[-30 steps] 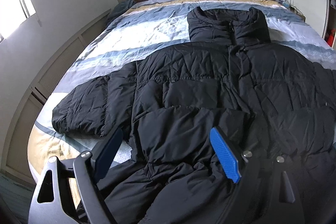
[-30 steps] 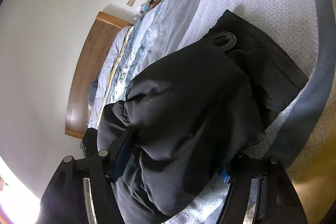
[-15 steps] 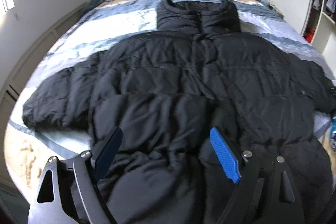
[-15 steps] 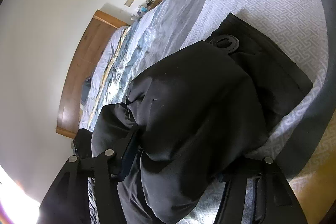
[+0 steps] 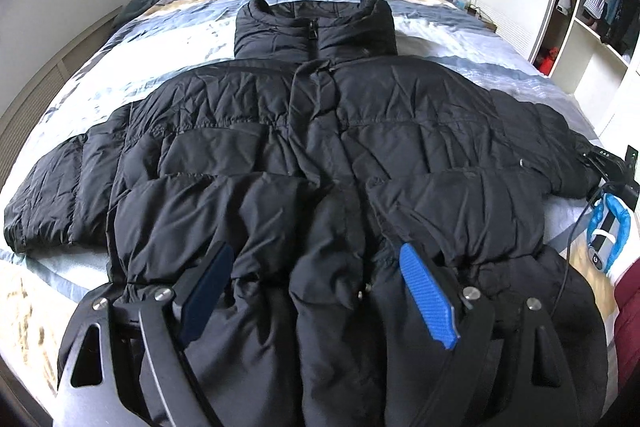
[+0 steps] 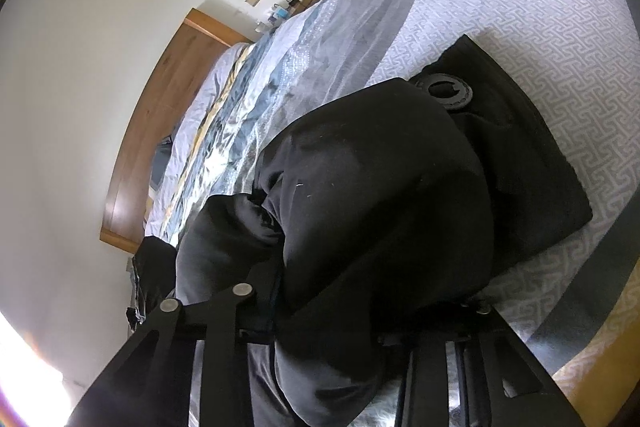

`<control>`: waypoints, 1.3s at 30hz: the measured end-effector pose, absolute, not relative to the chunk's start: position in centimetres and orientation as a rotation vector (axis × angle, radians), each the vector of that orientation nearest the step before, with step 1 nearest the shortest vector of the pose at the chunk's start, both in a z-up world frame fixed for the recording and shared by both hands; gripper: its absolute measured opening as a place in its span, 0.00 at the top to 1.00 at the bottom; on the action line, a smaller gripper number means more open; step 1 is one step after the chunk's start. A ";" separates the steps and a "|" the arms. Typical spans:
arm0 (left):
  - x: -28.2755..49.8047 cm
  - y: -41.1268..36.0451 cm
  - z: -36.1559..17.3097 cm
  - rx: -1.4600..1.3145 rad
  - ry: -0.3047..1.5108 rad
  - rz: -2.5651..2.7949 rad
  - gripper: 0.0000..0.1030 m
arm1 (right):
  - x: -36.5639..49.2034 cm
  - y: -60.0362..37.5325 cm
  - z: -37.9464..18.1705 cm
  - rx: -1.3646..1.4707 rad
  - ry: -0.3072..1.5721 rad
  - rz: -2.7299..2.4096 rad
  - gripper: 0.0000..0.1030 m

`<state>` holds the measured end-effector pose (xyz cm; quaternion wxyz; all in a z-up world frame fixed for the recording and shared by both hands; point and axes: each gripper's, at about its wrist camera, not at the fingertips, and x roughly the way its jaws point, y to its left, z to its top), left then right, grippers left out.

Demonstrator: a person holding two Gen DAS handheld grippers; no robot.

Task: Fold large clothes
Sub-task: 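Lift the gripped sleeve up off the duvet with the right gripper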

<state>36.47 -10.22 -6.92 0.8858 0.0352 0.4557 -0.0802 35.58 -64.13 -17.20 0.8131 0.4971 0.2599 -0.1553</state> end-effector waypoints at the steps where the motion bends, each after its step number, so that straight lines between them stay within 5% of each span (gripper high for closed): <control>1: 36.5 -10.2 -6.9 0.074 0.947 -0.166 0.17 | 35.6 -64.1 -17.1 1.058 0.553 -0.327 0.72; 11: 36.5 -10.1 -6.8 0.079 0.946 -0.160 0.17 | 35.8 -63.7 -15.3 1.008 0.531 -0.284 0.82; 39: 34.9 -8.3 -3.7 0.056 0.896 -0.138 0.17 | 37.0 -58.1 -4.4 0.782 0.445 -0.039 0.85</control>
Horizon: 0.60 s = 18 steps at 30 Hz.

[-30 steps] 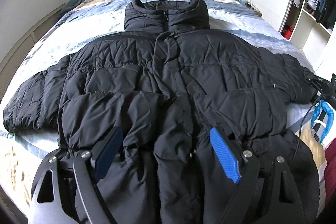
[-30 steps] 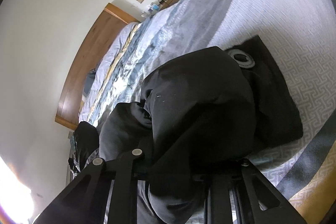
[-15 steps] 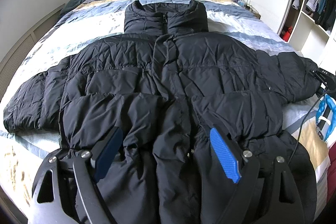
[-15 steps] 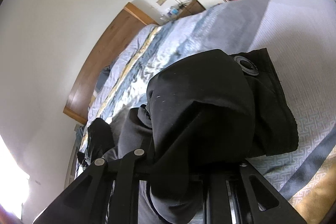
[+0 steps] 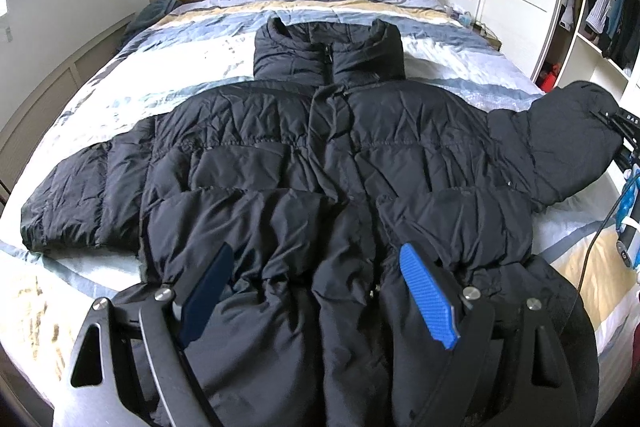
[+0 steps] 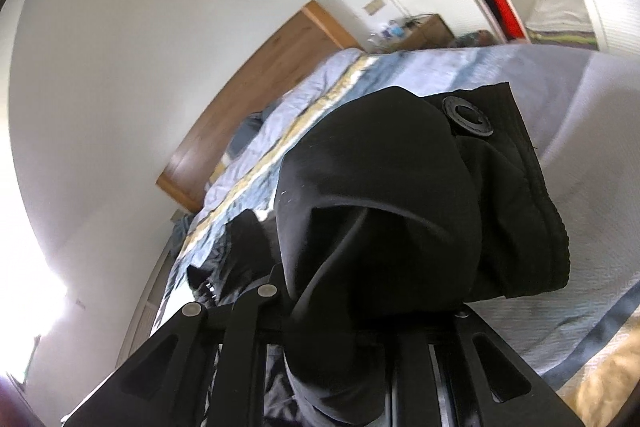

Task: Fold large clothes
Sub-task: 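Lift the gripped sleeve up off the duvet with the right gripper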

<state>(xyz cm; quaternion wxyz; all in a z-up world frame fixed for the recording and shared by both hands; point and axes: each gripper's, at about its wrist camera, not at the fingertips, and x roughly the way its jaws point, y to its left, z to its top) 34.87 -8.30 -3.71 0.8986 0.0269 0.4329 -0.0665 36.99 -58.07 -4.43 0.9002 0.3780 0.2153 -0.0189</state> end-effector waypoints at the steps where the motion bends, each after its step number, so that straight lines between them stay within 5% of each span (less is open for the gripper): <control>1: 34.7 -8.1 -3.5 0.054 0.893 -0.135 0.17 | 37.0 -57.6 -4.0 0.769 0.446 -0.027 0.85; 18: 32.8 0.8 -1.1 -0.009 0.852 0.047 0.17 | 37.9 -44.6 1.3 0.457 0.530 0.176 0.85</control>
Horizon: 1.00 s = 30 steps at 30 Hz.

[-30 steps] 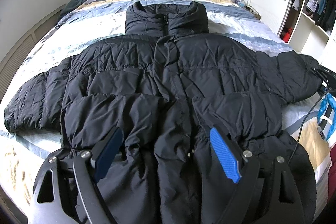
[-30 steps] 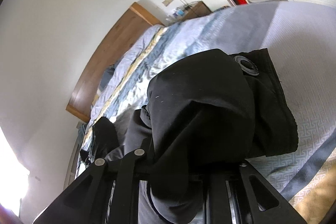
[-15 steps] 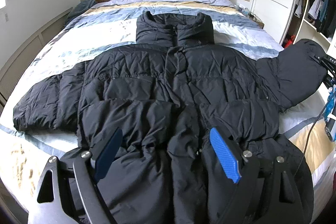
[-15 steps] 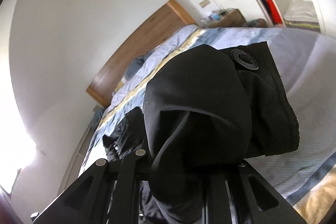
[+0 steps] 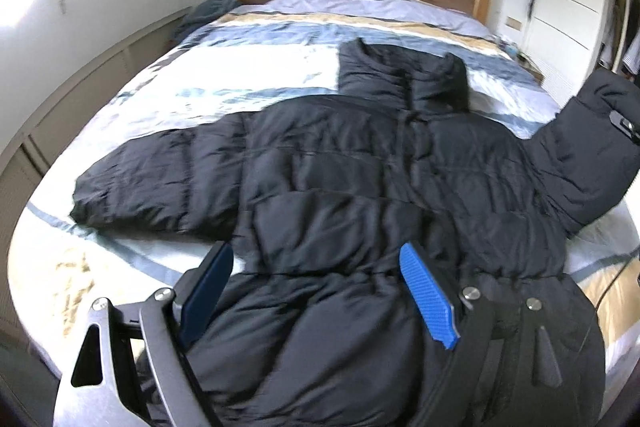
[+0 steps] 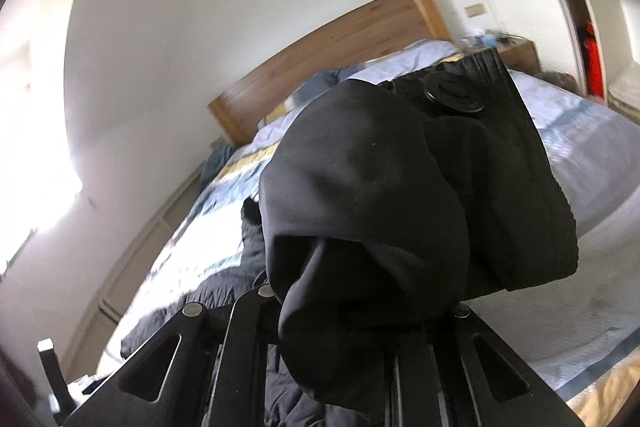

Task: Fold large clothes
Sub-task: 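Lift the gripped sleeve up off the duvet with the right gripper, then lay the sleeve across the jacket body and open the right gripper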

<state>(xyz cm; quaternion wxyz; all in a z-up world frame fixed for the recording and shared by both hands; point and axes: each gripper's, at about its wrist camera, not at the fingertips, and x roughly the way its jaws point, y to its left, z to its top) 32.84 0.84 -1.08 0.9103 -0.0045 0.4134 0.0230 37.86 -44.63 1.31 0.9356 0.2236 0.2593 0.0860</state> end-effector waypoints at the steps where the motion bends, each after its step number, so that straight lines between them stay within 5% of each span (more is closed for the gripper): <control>1: 32.7 1.4 -1.1 -0.012 0.852 0.058 0.17 | 38.0 -43.4 1.2 0.426 0.545 0.188 0.85; 24: 31.3 8.4 -1.9 -0.053 0.876 0.211 0.17 | 39.5 -27.2 -5.6 -0.072 0.806 0.272 0.83; 30: 31.1 8.9 -2.1 -0.055 0.883 0.223 0.17 | 38.9 -24.4 -8.5 -0.166 0.882 0.302 0.73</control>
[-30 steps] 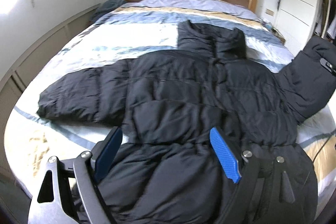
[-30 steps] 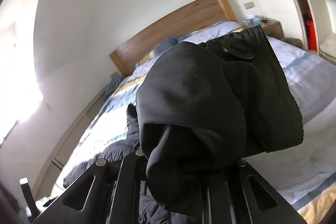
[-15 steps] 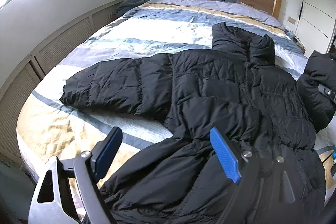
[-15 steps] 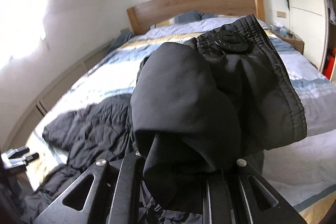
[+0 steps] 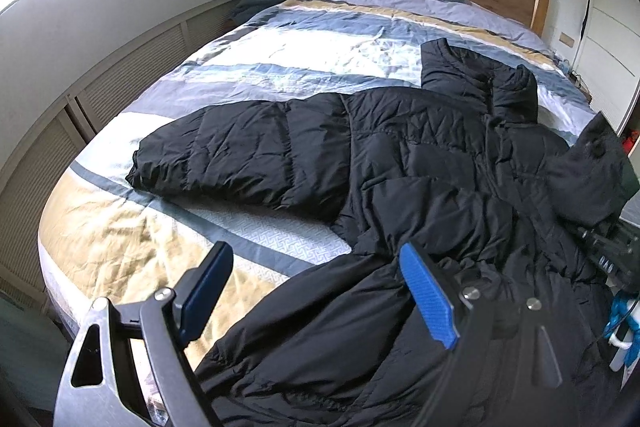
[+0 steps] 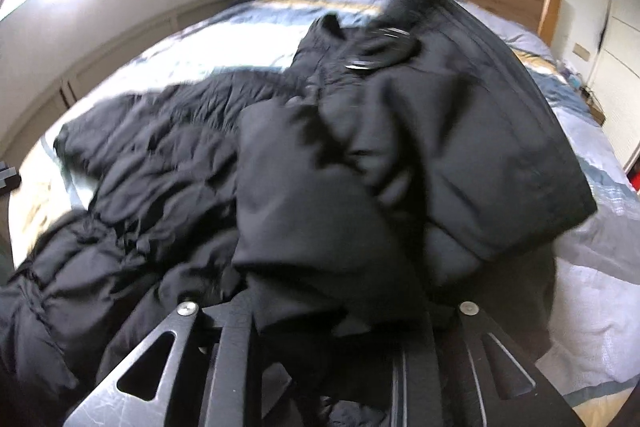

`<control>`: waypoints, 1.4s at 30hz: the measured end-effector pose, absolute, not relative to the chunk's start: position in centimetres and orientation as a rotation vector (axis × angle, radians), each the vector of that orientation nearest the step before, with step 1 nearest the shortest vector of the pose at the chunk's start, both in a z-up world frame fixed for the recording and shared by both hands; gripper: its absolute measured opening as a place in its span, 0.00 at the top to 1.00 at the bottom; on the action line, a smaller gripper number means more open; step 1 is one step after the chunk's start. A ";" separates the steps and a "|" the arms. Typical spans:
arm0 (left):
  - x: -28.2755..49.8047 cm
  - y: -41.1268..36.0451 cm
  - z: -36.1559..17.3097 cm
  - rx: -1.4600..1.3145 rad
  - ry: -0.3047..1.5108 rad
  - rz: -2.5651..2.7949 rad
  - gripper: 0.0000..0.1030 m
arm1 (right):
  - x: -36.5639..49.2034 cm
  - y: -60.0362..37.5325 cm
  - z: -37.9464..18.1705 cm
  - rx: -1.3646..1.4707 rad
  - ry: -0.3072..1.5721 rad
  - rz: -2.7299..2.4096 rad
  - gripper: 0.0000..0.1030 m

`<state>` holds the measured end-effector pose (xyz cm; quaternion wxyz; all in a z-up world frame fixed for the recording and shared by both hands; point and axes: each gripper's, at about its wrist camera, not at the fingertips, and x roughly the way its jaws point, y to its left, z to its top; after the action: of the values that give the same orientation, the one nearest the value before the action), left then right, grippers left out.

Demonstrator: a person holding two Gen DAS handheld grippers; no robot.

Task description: Fold large clothes

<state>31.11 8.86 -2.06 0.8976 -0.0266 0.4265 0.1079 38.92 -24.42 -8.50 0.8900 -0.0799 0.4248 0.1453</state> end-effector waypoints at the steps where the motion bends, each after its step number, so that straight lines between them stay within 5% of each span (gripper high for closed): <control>1: 31.0 9.0 -2.1 -0.055 0.883 0.225 0.17 | 38.7 -24.1 -8.9 -0.175 0.887 0.304 0.72; 10: 30.5 9.1 -1.2 -0.059 0.877 0.233 0.17 | 37.1 -22.8 -9.4 -0.157 0.902 0.366 0.47; 27: 30.4 6.2 0.5 -0.029 0.860 0.178 0.17 | 31.7 -24.2 -5.9 -0.133 0.879 0.498 0.45; 42: 40.1 -9.7 -4.7 0.042 0.920 -0.021 0.17 | 39.2 -34.8 -6.4 -0.039 0.838 0.258 0.39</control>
<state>40.12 -9.65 -4.65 0.8958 0.0204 0.4439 -0.0101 39.22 -34.82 -6.39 0.9053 -0.0189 0.4056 0.1250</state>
